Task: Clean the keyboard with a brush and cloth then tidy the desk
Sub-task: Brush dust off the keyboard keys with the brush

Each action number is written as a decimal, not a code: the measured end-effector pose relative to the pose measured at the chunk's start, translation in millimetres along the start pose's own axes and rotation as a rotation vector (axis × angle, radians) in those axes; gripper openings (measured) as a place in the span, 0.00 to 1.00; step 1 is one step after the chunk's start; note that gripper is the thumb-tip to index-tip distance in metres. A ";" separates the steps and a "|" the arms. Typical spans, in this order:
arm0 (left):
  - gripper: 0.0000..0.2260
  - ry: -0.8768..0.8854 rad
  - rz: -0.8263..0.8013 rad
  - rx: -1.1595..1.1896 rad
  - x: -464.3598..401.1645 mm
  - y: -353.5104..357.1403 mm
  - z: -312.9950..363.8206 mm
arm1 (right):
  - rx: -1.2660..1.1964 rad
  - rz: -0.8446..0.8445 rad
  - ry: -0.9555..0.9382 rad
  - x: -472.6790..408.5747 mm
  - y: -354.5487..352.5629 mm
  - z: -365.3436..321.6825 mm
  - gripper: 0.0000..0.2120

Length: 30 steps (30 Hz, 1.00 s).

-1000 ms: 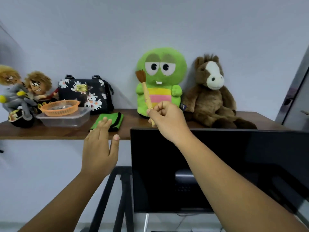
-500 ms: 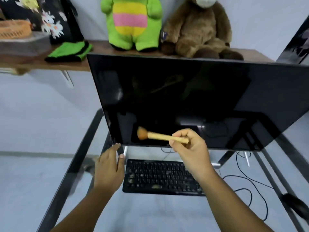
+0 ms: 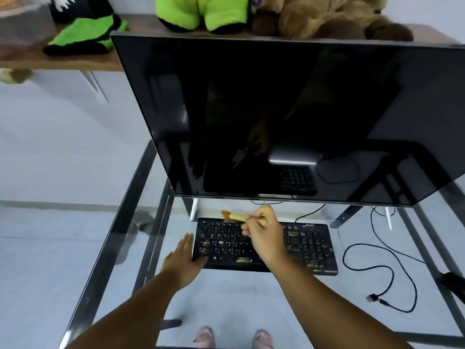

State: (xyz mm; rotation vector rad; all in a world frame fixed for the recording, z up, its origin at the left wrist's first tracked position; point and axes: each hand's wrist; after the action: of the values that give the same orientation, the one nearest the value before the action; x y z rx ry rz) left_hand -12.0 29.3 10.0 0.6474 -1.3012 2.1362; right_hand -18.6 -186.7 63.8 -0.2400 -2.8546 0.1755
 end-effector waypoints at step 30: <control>0.59 0.059 0.071 -0.300 -8.4 7.5 -11.3 | 0.267 0.302 -0.043 12.2 23.4 53.2 0.07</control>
State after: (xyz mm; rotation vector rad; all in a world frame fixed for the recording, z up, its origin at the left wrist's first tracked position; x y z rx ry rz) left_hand -12.2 34.9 -4.9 0.4159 -1.5904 1.9417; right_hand -41.4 -166.8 12.8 -0.6147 -2.7803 0.6217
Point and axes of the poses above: each hand's wrist, its own x-axis away from the middle knuckle, its own y-axis out of the palm, z = x × y, and after that the axes turned 10 degrees about -z, right-handed
